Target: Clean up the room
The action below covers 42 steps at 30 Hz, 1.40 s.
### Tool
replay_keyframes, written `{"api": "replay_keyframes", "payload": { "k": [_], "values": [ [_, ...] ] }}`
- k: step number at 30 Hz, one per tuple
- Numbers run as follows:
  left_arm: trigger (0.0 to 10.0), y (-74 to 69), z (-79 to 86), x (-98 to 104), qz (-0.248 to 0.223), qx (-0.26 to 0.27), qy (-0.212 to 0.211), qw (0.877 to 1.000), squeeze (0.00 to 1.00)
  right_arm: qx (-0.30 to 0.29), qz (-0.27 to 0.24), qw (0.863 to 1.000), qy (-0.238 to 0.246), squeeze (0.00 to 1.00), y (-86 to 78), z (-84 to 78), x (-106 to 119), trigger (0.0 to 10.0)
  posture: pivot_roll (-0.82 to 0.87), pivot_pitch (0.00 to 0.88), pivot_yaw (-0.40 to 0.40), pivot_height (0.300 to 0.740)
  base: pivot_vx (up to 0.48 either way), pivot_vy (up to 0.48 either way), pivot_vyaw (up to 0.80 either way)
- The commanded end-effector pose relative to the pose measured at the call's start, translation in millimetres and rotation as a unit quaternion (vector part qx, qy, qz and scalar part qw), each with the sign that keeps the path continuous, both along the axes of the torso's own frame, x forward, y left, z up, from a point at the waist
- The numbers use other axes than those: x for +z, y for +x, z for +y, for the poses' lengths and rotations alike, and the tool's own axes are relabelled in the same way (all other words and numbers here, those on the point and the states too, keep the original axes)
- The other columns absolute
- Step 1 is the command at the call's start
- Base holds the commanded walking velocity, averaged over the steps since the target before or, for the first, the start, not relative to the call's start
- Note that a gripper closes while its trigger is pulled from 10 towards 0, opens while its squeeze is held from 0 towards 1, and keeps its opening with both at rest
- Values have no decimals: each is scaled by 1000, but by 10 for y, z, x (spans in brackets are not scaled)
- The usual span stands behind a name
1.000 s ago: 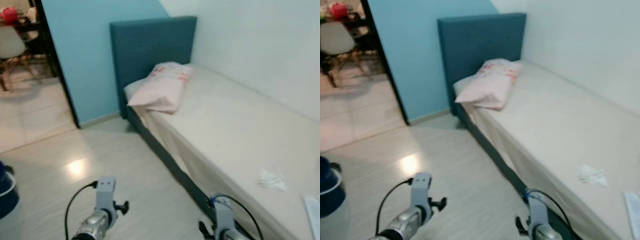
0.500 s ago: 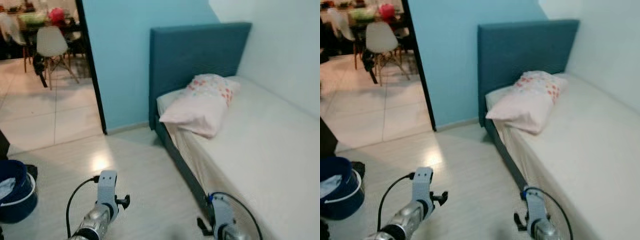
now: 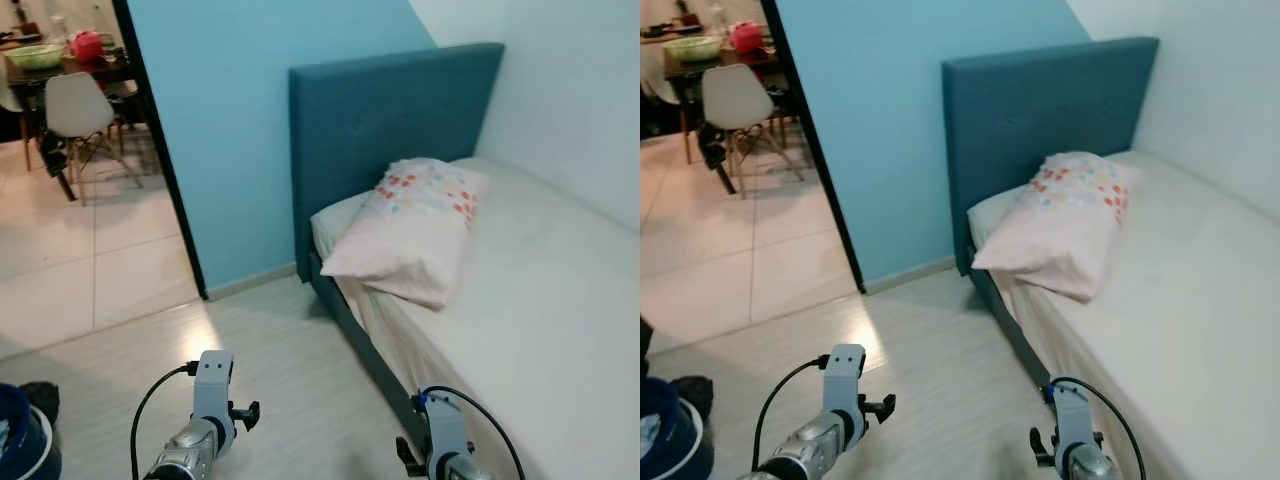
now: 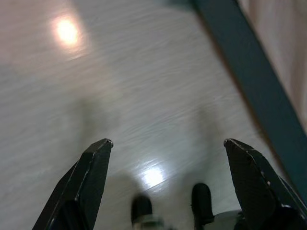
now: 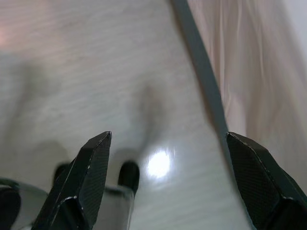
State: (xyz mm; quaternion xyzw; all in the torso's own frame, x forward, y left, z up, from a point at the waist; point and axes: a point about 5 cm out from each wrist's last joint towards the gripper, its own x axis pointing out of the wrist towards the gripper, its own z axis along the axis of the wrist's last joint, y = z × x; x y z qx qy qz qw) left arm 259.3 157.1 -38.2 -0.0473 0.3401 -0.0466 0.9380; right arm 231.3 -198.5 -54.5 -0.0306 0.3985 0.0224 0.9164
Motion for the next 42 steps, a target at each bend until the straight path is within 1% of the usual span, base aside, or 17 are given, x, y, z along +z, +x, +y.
{"api": "replay_keyframes", "payload": {
  "k": [1,7,10,13,29,42],
  "values": [
    [10000,-55,56,-43,15,2,6,1000,0,-5,7,1000,8,0,-31,47,-30,10000,85,0,-33,740,431,0,0],
    [10000,-40,64,-31,12,3,5,1000,0,-4,6,1000,6,0,-23,42,-24,10000,85,0,-34,740,435,0,0],
    [10000,15,48,11,4,1,-1,1000,0,-5,7,1000,3,0,-11,35,-17,10000,80,0,-34,740,436,0,0],
    [10000,25,40,18,2,-1,-1,1000,0,-7,10,1000,3,0,-16,33,-21,10000,80,0,-34,740,436,0,0],
    [10000,2,42,0,7,-2,0,1000,0,-16,18,1000,-7,0,-60,17,-50,10000,75,0,-22,740,431,0,0],
    [10000,61,39,47,-4,-1,-3,1000,0,-28,17,999,-7,0,-49,-16,-40,10000,69,0,-15,740,420,0,-752]
  ]
}}
